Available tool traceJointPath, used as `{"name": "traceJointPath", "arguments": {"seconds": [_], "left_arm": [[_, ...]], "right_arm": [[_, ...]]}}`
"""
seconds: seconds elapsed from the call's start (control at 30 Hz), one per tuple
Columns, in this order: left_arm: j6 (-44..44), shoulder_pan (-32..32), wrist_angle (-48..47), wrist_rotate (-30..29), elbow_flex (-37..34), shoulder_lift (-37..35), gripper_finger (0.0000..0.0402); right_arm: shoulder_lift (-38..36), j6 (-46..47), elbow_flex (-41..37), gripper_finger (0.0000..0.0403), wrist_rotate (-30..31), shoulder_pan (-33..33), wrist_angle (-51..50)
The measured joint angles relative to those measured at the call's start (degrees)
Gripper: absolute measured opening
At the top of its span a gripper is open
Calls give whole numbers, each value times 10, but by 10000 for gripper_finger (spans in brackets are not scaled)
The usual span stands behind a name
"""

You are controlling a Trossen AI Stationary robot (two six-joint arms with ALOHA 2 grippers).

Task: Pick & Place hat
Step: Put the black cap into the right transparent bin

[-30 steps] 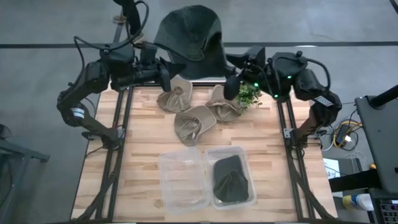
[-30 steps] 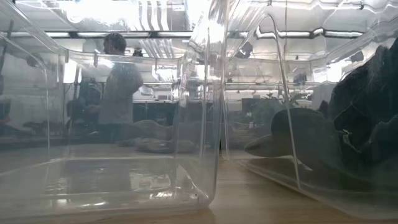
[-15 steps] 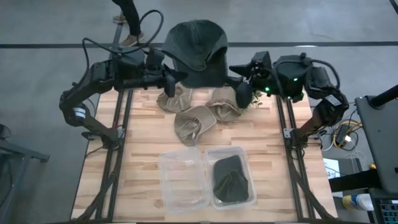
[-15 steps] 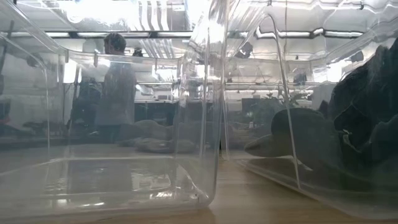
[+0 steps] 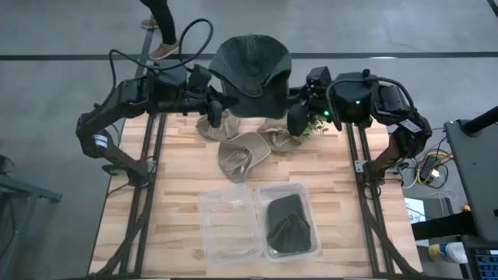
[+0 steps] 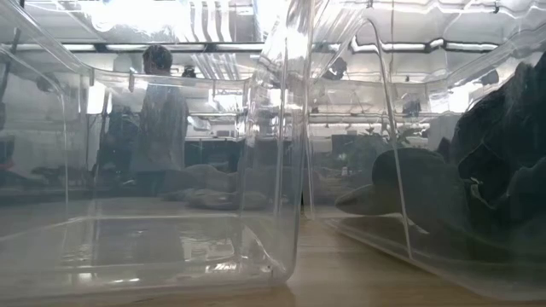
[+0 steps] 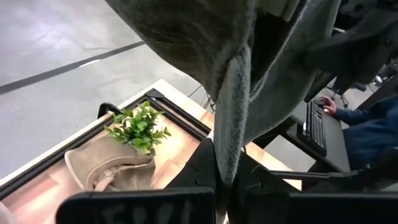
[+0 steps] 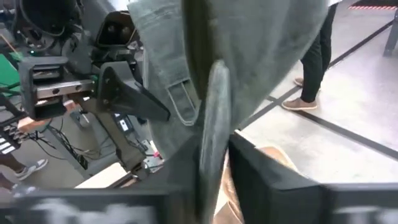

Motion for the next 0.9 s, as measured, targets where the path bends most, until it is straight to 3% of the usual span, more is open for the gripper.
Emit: {"name": "traceJointPath", "arguments": {"seconds": [0.07, 0.17, 0.4, 0.57, 0.8, 0.9], "left_arm": [[2, 0, 0, 0, 0, 0, 7], [22, 0, 1, 0, 0, -1, 20], [108, 0, 1, -27, 0, -1, 55], [168, 0, 6, -37, 0, -13, 101], [254, 1, 25, -139, 1, -44, 144], [304, 1, 61, -146, 1, -57, 145]], "right_arm": [[-1, 1, 0, 26, 5, -1, -4], [-1, 9, 0, 14, 4, -1, -4], [-3, 44, 2, 11, 1, -1, -51], [-11, 74, 2, 10, 23, 0, -96], [-39, 176, 3, 10, 18, -3, -183], [-44, 238, 3, 9, -5, -3, -241]]}}
